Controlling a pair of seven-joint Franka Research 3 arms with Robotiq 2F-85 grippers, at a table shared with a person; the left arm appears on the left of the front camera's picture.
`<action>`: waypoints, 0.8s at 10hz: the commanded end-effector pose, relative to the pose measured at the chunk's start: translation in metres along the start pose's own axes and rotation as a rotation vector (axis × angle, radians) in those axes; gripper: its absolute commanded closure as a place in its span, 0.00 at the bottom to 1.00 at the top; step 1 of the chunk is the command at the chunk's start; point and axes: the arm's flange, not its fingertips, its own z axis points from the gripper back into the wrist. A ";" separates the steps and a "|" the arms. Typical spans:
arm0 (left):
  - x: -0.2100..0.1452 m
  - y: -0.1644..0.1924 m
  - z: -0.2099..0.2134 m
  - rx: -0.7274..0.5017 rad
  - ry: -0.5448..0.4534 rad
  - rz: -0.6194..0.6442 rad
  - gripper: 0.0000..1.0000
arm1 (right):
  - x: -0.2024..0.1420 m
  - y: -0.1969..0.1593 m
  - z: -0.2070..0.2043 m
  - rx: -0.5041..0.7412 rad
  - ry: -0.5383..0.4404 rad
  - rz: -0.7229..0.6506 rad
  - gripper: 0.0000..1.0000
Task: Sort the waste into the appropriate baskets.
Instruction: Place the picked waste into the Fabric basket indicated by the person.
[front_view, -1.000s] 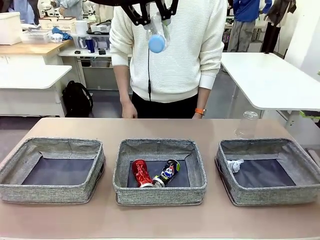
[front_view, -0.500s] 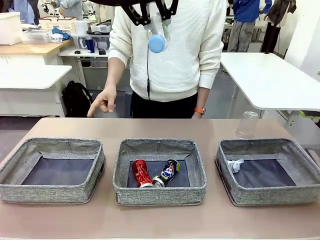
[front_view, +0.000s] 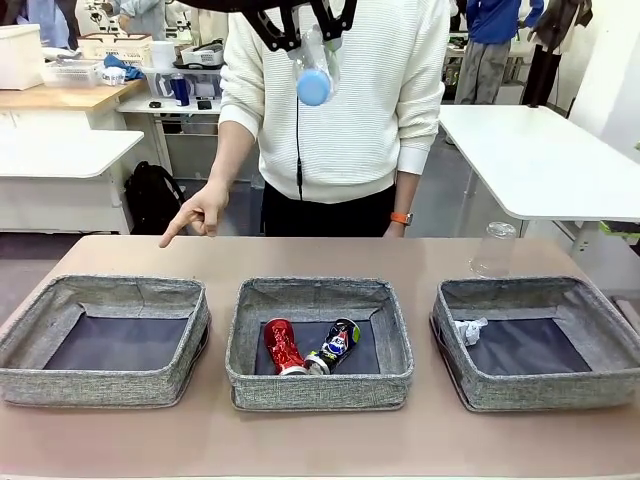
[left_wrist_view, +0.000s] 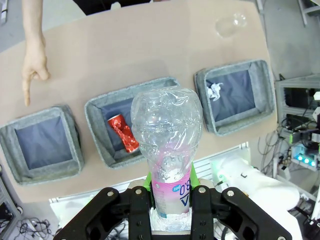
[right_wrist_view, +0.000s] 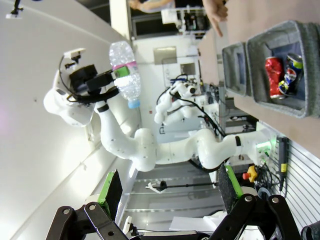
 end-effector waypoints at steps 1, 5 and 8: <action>-0.004 0.003 0.002 0.000 -0.001 0.008 0.77 | 0.001 0.002 -0.001 0.016 0.002 0.018 0.00; -0.029 0.051 -0.016 0.081 -0.032 -0.064 0.77 | 0.001 0.002 -0.001 0.016 0.002 0.018 0.00; -0.119 0.170 -0.046 0.059 -0.041 -0.059 0.77 | 0.001 0.002 -0.001 0.016 0.002 0.018 0.00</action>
